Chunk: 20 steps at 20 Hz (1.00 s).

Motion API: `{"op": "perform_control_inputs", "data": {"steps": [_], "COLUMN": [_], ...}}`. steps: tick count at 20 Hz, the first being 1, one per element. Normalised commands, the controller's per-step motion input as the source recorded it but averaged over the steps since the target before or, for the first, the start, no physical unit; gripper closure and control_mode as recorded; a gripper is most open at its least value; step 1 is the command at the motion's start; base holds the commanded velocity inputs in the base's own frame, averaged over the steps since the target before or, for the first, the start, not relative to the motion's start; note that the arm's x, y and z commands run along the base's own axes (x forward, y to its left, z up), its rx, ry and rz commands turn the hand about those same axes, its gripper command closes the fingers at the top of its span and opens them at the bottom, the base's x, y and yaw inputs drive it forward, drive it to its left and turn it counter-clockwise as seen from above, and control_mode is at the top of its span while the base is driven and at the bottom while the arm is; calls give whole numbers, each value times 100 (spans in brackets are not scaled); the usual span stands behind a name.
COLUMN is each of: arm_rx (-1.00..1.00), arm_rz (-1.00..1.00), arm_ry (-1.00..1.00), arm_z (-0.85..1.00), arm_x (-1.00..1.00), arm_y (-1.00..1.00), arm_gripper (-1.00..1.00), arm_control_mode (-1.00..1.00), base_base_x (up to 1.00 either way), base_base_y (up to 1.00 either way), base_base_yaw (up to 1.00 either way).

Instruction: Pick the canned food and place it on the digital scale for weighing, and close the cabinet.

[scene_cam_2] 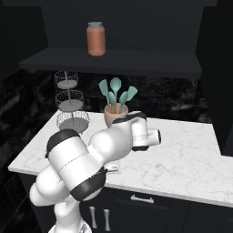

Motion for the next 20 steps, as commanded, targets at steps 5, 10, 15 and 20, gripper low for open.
{"op": "perform_control_inputs", "data": {"steps": [5,10,15,20], "arm_rx": [0,0,0,0], "arm_rz": [0,0,0,0], "arm_ry": [-7,-7,-9,-11], "arm_z": [0,15,-2,-11], "arm_x": [-11,-23,7,25], "arm_y": [0,0,3,5], "arm_gripper": [-100,-100,-100,-100], "arm_control_mode": [-100,-100,-100,-100], "base_base_x": [0,0,0,0], "base_base_y": [0,0,0,0], "base_base_yaw": [0,0,0,0]}}
